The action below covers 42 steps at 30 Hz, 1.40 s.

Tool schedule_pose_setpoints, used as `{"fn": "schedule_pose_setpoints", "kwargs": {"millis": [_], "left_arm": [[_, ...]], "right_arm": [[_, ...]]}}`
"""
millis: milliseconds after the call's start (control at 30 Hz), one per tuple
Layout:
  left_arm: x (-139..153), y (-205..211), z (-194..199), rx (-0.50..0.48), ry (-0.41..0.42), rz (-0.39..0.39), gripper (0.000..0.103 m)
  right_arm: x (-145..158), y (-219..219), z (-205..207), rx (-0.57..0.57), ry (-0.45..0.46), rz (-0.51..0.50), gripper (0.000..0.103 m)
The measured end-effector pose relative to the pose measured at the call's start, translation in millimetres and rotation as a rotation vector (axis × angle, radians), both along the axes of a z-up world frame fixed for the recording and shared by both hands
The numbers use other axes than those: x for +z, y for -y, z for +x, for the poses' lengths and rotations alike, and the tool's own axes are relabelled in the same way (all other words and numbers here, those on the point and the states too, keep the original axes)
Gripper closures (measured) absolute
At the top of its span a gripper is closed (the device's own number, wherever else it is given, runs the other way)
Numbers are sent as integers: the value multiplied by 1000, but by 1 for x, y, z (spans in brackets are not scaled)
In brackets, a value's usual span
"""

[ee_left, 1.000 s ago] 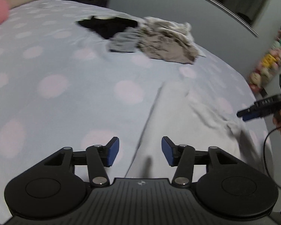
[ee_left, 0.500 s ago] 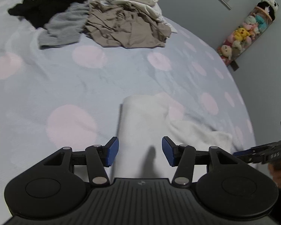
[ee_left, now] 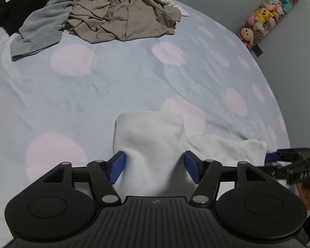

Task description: Fold clothes

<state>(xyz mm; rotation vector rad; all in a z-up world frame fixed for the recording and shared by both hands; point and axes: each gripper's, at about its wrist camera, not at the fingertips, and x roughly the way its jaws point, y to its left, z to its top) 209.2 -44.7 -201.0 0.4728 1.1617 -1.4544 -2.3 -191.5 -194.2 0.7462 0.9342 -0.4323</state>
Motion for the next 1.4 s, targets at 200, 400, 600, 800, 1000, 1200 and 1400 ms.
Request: {"fn": "schedule_pose_setpoints", "kwargs": {"millis": [200,400,600,800,1000,1200,1400], "left_arm": [[13,-6,4,32,40,-38,43],[4,0,20,62,31,-15,44],[-5,12,14,32,8,-9,44],[2,14,3,-16,2,-28,93],[26,-11,12,86,-25,-140,94],[67,-74,21,237,-31,-298,94],[114,-142,27,378,25,-411,94]], "right_arm": [[1,-5,4,11,5,-35,26],[1,-6,2,14,12,-45,27],[-1,-10,7,68,16,-71,26],[-4,-17,12,101,-16,-139,53],[10,-18,12,131,54,-131,87],[38,-23,14,184,165,-154,88],[82,-41,25,350,305,-269,88]]}}
